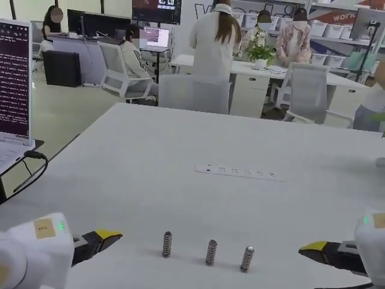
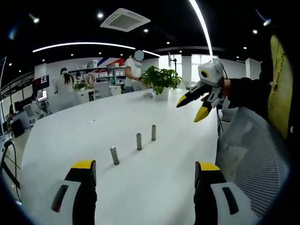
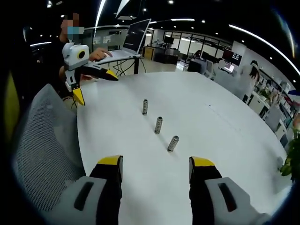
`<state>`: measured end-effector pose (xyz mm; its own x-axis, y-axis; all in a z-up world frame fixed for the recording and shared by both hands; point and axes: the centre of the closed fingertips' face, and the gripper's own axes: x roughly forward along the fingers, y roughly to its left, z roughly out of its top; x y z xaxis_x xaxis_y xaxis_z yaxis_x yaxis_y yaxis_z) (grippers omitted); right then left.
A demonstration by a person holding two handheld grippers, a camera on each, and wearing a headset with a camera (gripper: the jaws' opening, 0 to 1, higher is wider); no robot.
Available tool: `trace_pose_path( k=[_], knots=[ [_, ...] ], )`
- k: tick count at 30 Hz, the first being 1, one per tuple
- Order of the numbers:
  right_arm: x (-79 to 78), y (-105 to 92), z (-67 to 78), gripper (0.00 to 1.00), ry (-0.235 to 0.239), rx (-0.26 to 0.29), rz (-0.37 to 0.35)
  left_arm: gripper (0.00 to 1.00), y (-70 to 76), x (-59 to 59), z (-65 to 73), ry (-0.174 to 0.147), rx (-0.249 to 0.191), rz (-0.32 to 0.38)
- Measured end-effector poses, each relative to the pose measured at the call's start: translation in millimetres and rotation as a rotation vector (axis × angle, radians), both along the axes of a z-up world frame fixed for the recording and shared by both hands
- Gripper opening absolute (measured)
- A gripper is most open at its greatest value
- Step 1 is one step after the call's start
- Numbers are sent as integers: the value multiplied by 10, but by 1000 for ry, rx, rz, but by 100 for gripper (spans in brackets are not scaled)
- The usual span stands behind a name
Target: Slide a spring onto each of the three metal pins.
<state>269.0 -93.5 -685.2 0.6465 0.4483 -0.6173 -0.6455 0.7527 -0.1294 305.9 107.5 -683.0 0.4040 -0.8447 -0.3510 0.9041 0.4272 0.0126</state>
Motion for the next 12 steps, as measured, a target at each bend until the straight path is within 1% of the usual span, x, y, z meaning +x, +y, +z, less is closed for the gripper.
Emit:
trace_pose_path(
  k=[3,4,5,8,10,12],
  knots=[
    [-6,-30,28,59,-23,25,-34,84,24,-13,-19,13,-9,8],
    [-11,-29,41,60,-27,50,-50,84,33,-12,-32,17,-10,13],
    [-10,-29,45,62,-28,57,-55,85,35,-12,-34,17,-10,13],
    [-29,-81,28,64,-42,67,-93,85,54,-7,-39,28,-19,27],
    [-45,-89,7,66,-34,79,-106,85,61,-18,-50,36,-24,31],
    [-64,-94,-18,67,-30,77,-114,85,63,-28,-65,41,-22,32]
  ],
)
